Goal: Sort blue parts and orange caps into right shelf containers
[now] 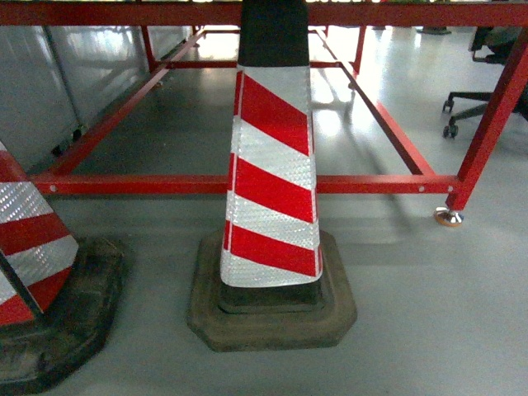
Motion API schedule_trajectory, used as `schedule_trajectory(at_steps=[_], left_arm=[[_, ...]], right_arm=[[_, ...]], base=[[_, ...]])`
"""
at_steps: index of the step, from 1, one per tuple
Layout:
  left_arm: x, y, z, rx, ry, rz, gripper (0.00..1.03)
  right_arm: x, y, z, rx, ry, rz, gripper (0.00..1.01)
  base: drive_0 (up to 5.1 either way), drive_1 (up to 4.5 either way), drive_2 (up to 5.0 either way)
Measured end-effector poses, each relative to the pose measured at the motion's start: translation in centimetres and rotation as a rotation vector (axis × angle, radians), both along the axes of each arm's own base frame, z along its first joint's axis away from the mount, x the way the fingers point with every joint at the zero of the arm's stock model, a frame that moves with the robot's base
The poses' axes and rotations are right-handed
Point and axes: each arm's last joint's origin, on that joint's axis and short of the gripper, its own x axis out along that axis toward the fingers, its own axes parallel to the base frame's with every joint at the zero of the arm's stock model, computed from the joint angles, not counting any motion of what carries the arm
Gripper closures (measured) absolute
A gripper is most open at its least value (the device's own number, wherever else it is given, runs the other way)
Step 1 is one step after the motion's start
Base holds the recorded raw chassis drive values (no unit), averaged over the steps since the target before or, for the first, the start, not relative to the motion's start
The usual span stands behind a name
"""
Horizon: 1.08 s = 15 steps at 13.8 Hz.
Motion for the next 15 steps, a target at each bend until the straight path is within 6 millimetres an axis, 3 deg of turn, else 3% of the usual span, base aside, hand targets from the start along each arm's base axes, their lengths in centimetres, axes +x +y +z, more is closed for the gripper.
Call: schedule_trajectory(at_steps=[15], left_arm=[[0.00,0.00,0.01,0.000,-0.002,0.000,0.05]], right_arm=[[0.00,0.00,0.01,0.009,-0.002,0.000,0.03]], base=[[0.0,0.00,0.0]])
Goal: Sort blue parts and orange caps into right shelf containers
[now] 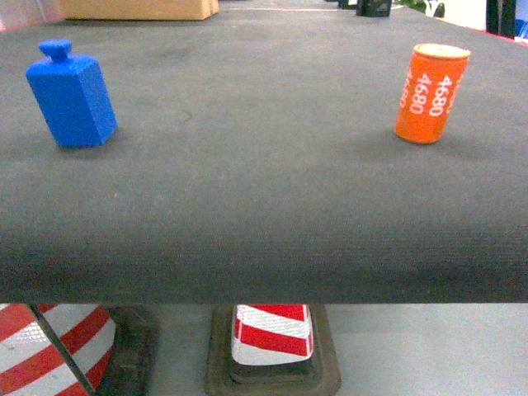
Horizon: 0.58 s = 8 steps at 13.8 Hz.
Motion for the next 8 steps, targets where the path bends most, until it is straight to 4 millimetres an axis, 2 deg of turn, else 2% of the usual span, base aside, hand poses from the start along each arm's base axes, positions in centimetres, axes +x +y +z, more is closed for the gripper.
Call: schedule_trajectory(at_steps=[8], left_arm=[[0.00,0.00,0.06,0.000,-0.006,0.000,0.05]], right_arm=[[0.00,0.00,0.10,-0.001,-0.010,0.000,0.03]], base=[[0.0,0.00,0.0]])
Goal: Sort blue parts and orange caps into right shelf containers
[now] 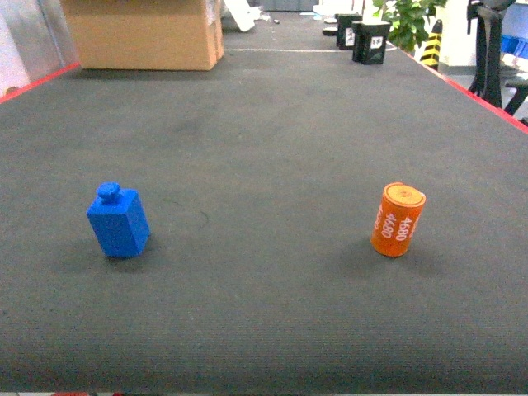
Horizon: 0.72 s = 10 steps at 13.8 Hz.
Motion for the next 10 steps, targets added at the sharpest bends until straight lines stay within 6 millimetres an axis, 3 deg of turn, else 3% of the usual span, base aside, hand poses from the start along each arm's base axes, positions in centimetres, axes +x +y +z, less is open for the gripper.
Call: schedule_trajectory(at_steps=[10], left_arm=[[0.00,0.00,-0.06,0.000,0.006,0.000,0.05]], right_arm=[[0.00,0.00,-0.09,0.000,0.010,0.000,0.03]], base=[[0.0,0.00,0.0]])
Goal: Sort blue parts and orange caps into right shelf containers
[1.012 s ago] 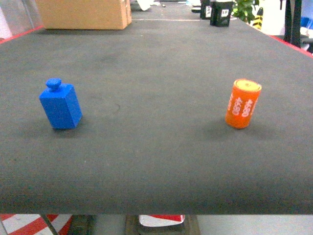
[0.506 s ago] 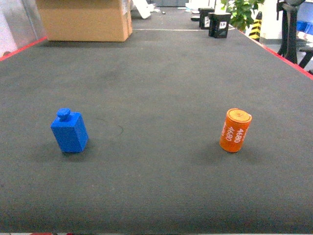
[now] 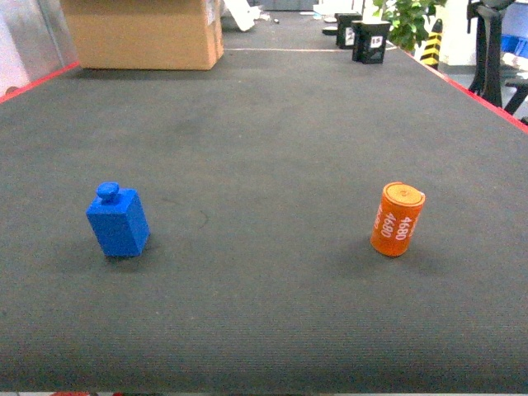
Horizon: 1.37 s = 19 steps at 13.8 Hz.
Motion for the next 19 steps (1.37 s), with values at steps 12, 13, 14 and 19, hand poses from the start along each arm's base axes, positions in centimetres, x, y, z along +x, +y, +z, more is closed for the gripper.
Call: schedule_trajectory(at_steps=[12,13,14,19], left_arm=[[0.00,0.00,0.00,0.000,0.000,0.000,0.05],[0.00,0.00,0.00,0.000,0.000,0.000,0.05],[0.00,0.00,0.00,0.000,0.000,0.000,0.05],[0.00,0.00,0.00,0.000,0.000,0.000,0.05]], right_arm=[[0.00,0.00,0.00,0.000,0.000,0.000,0.03],[0.00,0.00,0.00,0.000,0.000,0.000,0.03],[0.00,0.00,0.00,0.000,0.000,0.000,0.03],[0.00,0.00,0.00,0.000,0.000,0.000,0.03]], base=[[0.0,0.00,0.0],[0.0,0.00,0.0],[0.0,0.00,0.0],[0.0,0.00,0.0]])
